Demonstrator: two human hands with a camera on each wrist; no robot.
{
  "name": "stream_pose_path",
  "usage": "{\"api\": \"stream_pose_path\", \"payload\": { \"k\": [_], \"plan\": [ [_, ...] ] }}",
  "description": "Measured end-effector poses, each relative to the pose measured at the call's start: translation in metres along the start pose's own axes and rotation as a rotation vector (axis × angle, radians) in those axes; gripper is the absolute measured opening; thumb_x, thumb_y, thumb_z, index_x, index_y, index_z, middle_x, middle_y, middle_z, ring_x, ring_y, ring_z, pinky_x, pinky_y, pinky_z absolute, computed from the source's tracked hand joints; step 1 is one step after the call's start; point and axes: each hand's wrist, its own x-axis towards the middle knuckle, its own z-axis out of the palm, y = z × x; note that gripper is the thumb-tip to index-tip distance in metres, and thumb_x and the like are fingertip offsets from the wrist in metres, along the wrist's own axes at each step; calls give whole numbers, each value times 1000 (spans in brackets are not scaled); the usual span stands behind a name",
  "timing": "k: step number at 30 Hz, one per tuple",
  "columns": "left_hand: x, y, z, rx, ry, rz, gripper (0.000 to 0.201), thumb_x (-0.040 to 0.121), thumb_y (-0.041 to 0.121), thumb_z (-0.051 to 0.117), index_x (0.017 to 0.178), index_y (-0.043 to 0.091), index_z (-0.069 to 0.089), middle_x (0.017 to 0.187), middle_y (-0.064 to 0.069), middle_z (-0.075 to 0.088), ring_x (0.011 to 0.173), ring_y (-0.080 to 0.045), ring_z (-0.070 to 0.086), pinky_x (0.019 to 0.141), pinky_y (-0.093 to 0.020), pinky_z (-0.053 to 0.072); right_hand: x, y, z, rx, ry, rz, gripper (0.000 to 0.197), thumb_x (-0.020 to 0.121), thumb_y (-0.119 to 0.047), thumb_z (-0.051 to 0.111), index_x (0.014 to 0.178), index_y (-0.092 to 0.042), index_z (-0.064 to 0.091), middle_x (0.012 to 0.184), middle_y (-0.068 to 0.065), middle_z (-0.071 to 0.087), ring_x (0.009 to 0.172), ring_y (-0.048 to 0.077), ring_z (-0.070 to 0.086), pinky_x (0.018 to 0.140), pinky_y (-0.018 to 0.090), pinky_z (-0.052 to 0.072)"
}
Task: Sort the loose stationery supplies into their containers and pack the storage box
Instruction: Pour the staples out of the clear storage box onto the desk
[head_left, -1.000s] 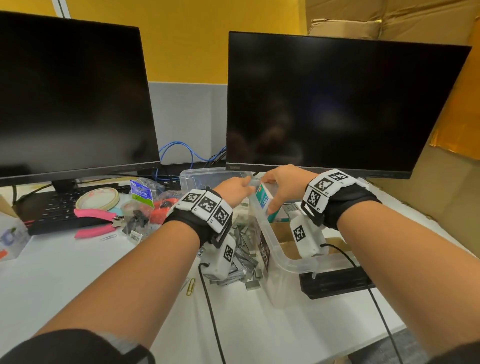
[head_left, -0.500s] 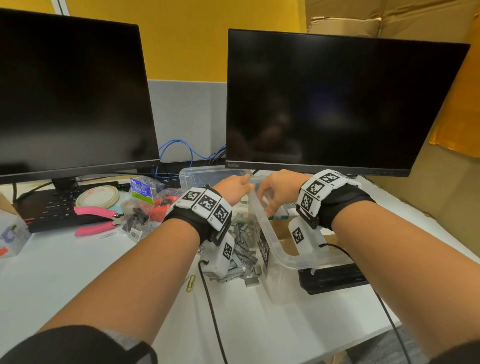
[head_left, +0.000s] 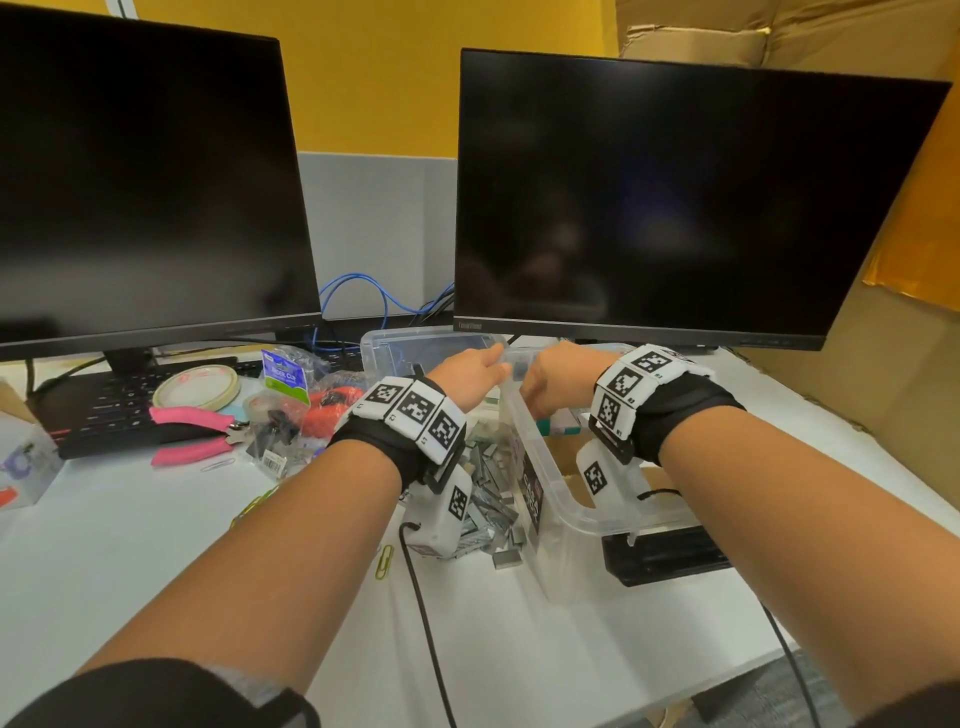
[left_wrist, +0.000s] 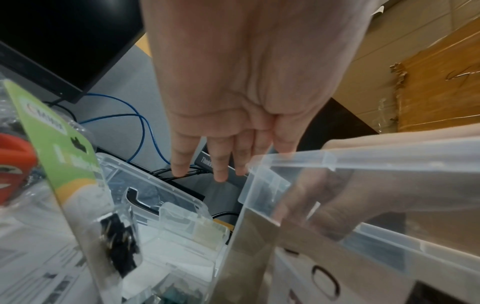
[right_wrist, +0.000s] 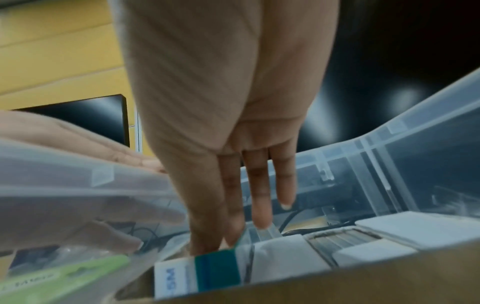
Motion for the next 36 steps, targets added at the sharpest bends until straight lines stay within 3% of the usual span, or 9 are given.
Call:
{"api": "stream_pose_path", "payload": {
  "k": [4, 12, 19, 24, 29, 33, 36],
  "plan": [
    [2, -1, -2, 0, -16, 10, 48, 104, 24, 27, 149, 8, 21, 154, -13, 24, 141, -26, 26, 110, -32, 22, 1, 5, -8, 83, 116, 8, 51, 83, -30, 69, 129, -15, 56, 124, 2, 61, 108, 17, 56, 89, 25, 42],
    [4, -4, -1, -4, -20, 15, 49, 104, 25, 27, 149, 10, 18, 156, -11, 19, 143, -24, 20, 113, -32, 18, 7, -6, -1, -146, -68, 44, 52, 86, -32, 63, 135, -20, 49, 129, 4, 56, 117, 23, 52, 102, 37, 43],
    [2, 0, -2, -4, -12, 22, 46, 104, 22, 26, 147, 7, 24, 153, -14, 28, 138, -27, 30, 109, -33, 25, 11, -15, -3, -171, -103, 122, 53, 86, -29, 64, 136, -17, 47, 128, 6, 54, 115, 25, 52, 95, 34, 43],
    [1, 0, 0, 4, 1, 25, 46, 104, 23, 26, 147, 7, 24, 153, -13, 26, 140, -26, 28, 109, -32, 23, 7, -14, 2, -162, -38, 86, 48, 87, -25, 63, 132, -16, 51, 125, 7, 57, 113, 25, 54, 99, 36, 45],
    [1, -2, -1, 29, 28, 23, 48, 103, 28, 28, 147, 8, 26, 153, -11, 27, 140, -26, 27, 110, -33, 22, 2, -14, 3, -147, -20, 75, 48, 90, -23, 60, 134, -11, 47, 132, 10, 52, 121, 27, 49, 104, 39, 39],
    [1, -8, 3, -42, 140, 1, 55, 99, 37, 41, 145, 10, 31, 150, -9, 36, 137, -24, 34, 108, -33, 28, -9, -11, -14, -86, 83, 29, 47, 87, -30, 63, 131, -15, 52, 124, 4, 59, 112, 21, 54, 94, 29, 42],
    [-2, -11, 1, -102, 209, -37, 60, 94, 41, 51, 141, 8, 36, 143, -10, 43, 130, -24, 42, 100, -32, 35, -13, -10, -28, 18, 206, 26, 37, 91, -24, 57, 128, -20, 56, 124, 2, 59, 109, 18, 55, 92, 27, 41]
  ]
}}
